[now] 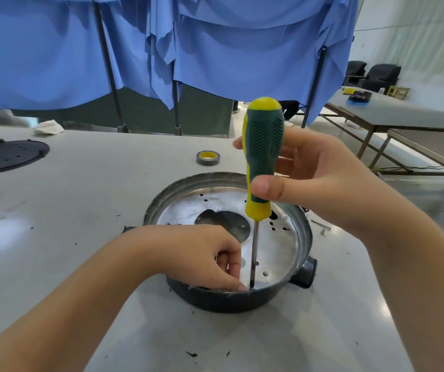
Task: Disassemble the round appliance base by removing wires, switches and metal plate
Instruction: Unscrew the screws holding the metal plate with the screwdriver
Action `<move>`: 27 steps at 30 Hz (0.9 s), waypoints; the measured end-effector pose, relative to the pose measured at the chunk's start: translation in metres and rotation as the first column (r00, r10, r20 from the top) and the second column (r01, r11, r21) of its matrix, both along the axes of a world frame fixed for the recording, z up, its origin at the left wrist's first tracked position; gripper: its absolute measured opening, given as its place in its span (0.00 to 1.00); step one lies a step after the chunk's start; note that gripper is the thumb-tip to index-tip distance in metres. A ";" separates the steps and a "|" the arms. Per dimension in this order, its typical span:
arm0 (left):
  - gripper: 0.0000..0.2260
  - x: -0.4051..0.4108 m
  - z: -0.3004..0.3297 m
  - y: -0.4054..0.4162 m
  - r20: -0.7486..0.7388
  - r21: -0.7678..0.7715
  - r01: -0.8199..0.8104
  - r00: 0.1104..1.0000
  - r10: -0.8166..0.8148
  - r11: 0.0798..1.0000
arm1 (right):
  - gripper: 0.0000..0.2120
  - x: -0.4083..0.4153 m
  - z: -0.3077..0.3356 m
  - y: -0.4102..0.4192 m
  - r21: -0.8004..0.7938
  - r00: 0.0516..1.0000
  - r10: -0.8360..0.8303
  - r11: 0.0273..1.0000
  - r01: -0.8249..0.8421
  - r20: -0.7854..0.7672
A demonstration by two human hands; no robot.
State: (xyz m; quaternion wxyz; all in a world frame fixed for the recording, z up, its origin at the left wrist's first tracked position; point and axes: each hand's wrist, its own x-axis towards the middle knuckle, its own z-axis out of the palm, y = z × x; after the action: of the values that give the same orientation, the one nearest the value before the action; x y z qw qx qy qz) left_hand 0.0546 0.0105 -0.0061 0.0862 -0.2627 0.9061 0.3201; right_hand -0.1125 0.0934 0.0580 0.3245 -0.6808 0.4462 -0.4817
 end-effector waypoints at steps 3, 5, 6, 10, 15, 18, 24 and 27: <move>0.08 0.000 0.000 0.000 0.005 0.002 -0.003 1.000 0.003 1.000 | 0.20 -0.002 0.001 0.002 0.012 0.995 0.076 0.997 -0.077 0.069; 0.08 0.000 0.000 -0.001 0.007 0.001 -0.002 1.000 0.002 1.000 | 0.19 -0.004 0.000 0.002 0.025 0.987 0.132 0.991 -0.135 0.095; 0.08 0.000 0.000 -0.001 0.009 0.000 -0.001 1.000 0.001 1.000 | 0.20 -0.006 -0.001 0.001 0.041 0.981 0.153 0.986 -0.159 0.122; 0.08 0.000 -0.001 -0.002 0.011 0.006 -0.001 1.000 0.001 1.000 | 0.24 -0.006 -0.003 -0.004 0.123 0.958 0.181 0.970 -0.211 0.221; 0.08 0.000 -0.002 -0.001 -0.002 -0.005 0.003 1.000 -0.003 1.000 | 0.19 -0.003 -0.004 -0.005 0.052 0.991 0.046 0.997 -0.053 0.124; 0.08 0.000 -0.001 -0.001 0.001 -0.001 0.004 1.000 -0.004 1.000 | 0.23 -0.004 -0.002 -0.004 0.055 0.990 0.074 0.995 -0.081 0.122; 0.08 -0.001 0.000 0.000 -0.003 0.018 0.003 1.000 -0.003 1.000 | 0.21 -0.011 -0.001 -0.002 0.065 0.982 0.111 0.990 -0.122 0.152; 0.07 0.000 0.001 0.000 0.002 0.019 0.001 1.000 -0.001 1.000 | 0.20 -0.011 -0.001 -0.002 0.090 0.981 0.120 0.987 -0.134 0.150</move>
State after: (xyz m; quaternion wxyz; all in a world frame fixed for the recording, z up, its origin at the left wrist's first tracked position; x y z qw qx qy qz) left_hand 0.0543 0.0110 -0.0053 0.0896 -0.2617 0.9032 0.3283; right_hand -0.1238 0.0917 0.0566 0.4197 -0.6542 0.4009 -0.4849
